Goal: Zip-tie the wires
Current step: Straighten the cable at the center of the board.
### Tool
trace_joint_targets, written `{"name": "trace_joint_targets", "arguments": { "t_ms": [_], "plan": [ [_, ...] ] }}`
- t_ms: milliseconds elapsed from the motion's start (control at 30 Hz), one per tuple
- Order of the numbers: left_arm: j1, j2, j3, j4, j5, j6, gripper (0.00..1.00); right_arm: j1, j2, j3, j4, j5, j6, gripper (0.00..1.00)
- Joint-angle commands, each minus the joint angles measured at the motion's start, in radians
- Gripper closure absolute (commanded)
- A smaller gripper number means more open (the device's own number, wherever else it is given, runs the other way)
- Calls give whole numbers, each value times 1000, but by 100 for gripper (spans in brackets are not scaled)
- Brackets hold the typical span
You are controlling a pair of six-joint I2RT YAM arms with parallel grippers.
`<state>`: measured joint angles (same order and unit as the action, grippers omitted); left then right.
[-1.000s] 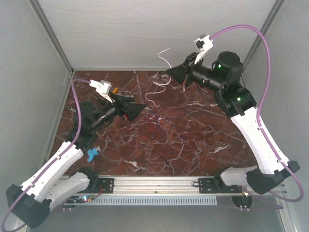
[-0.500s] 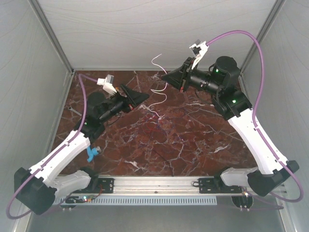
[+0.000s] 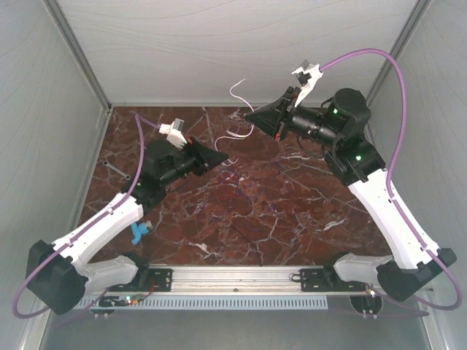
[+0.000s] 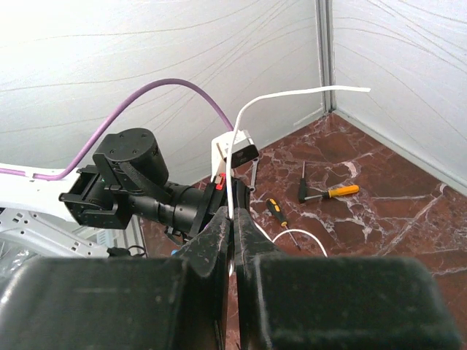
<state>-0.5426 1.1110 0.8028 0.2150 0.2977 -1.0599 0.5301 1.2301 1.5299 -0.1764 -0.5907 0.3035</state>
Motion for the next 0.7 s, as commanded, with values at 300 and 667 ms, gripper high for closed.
{"name": "trace_joint_targets", "arguments": {
  "t_ms": [300, 667],
  "plan": [
    [10, -76, -3, -148, -84, 295, 100, 5, -207, -204, -53, 292, -4, 100],
    [16, -51, 82, -552, -398, 582, 100, -35, -404, -494, -274, 737, 77, 100]
  ]
}}
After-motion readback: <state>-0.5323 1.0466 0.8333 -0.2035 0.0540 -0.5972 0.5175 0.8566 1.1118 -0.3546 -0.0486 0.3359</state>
